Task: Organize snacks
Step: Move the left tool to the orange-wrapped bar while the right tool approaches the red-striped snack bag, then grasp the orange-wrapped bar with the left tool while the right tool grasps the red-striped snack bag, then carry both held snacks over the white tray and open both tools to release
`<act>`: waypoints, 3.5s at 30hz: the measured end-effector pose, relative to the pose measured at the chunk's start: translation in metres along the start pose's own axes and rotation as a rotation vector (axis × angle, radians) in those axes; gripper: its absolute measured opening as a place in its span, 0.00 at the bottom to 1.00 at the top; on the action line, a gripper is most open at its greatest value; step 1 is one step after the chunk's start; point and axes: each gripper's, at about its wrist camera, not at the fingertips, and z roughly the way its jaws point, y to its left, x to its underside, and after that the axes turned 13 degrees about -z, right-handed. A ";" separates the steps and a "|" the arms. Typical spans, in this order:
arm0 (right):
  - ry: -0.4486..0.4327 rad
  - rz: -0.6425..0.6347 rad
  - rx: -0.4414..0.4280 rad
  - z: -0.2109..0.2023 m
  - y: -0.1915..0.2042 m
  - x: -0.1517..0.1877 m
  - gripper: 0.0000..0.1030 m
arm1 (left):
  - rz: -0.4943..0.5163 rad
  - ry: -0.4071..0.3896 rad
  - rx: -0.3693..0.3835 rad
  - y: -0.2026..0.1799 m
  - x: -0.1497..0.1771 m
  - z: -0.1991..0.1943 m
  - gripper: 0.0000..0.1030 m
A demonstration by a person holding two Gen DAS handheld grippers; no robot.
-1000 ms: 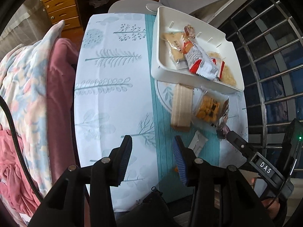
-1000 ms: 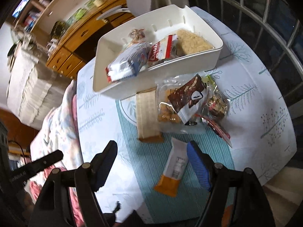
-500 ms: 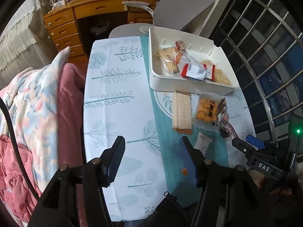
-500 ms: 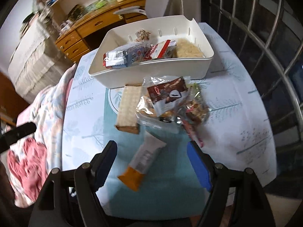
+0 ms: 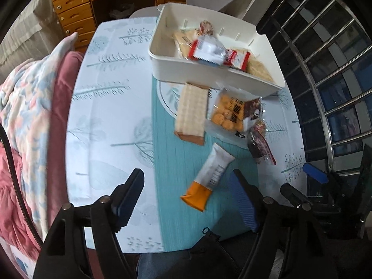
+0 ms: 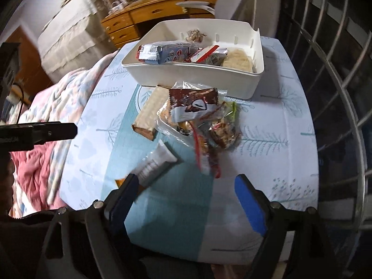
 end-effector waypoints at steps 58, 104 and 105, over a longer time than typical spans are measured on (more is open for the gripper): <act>0.033 -0.261 -0.238 0.091 -0.051 -0.001 0.14 | -0.214 0.098 -0.207 -0.038 0.063 0.157 0.34; -0.421 -0.190 -0.117 -0.057 -0.039 -0.134 0.07 | -0.051 -0.257 0.029 -0.072 -0.100 -0.091 0.32; -0.417 -0.181 -0.111 -0.055 -0.041 -0.137 0.07 | -0.041 -0.256 0.035 -0.073 -0.108 -0.090 0.32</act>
